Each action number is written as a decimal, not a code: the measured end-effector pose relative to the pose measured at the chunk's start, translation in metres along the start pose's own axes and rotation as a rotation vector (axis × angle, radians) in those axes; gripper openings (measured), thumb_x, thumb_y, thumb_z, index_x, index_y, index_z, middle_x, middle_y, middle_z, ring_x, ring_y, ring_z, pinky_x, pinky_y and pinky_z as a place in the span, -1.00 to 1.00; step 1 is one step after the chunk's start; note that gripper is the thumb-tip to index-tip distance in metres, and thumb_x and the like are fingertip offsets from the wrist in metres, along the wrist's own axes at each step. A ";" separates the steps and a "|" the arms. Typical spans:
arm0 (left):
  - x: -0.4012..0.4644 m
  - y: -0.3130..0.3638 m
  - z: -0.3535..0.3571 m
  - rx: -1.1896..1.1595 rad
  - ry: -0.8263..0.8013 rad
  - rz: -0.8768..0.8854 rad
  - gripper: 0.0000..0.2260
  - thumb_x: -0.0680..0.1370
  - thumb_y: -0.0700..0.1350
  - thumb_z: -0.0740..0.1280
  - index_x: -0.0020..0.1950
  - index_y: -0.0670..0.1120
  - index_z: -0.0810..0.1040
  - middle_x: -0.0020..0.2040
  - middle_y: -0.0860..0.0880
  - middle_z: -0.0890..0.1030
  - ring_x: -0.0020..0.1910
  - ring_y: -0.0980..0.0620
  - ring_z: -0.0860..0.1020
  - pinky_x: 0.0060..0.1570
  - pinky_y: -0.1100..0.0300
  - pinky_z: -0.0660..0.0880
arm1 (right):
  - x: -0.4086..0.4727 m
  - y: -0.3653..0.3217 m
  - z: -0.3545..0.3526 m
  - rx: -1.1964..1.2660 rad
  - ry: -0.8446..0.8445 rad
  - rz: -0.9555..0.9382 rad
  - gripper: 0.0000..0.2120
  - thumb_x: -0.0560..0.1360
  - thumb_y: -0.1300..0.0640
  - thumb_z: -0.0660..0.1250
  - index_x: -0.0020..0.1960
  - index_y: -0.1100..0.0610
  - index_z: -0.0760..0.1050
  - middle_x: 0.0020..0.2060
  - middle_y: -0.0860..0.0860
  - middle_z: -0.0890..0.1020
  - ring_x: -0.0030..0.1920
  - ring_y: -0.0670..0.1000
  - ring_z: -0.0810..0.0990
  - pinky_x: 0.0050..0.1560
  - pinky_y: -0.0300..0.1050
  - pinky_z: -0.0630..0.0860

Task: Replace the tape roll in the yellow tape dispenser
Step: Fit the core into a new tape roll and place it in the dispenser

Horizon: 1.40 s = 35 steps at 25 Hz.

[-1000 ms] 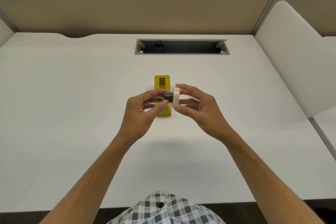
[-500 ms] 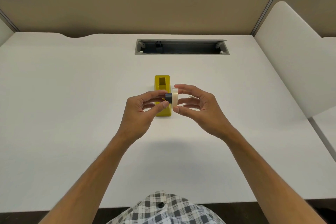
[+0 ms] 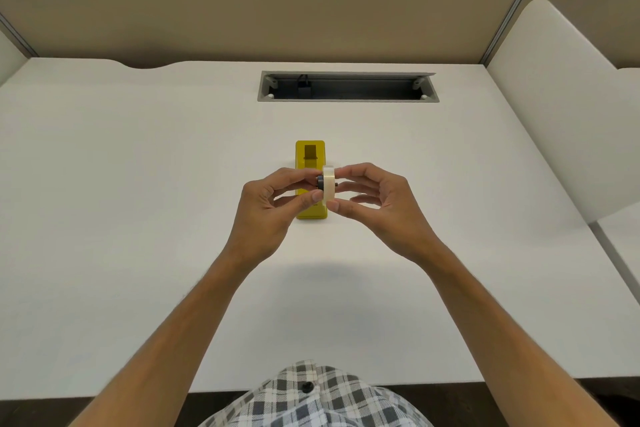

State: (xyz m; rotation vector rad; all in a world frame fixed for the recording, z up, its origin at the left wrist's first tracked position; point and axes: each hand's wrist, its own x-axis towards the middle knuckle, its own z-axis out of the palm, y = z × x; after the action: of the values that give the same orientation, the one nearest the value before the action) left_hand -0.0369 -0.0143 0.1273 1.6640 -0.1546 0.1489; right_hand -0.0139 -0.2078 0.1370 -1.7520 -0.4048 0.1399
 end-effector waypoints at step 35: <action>0.005 -0.011 0.000 0.263 0.063 0.236 -0.74 0.44 -0.37 0.46 0.11 -0.23 0.64 0.05 -0.09 0.65 0.07 0.07 0.64 0.06 0.26 0.58 | -0.001 -0.014 0.049 -0.736 0.533 -0.109 -0.74 0.38 -0.15 0.49 -0.20 0.05 0.62 -0.35 -0.07 0.64 -0.34 -0.01 0.59 -0.33 -0.06 0.54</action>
State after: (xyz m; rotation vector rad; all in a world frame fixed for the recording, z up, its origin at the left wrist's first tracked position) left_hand -0.0297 -0.0138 0.1174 1.8969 -0.2940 0.4139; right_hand -0.0326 -0.1605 0.1395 -2.3764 -0.1566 -0.6171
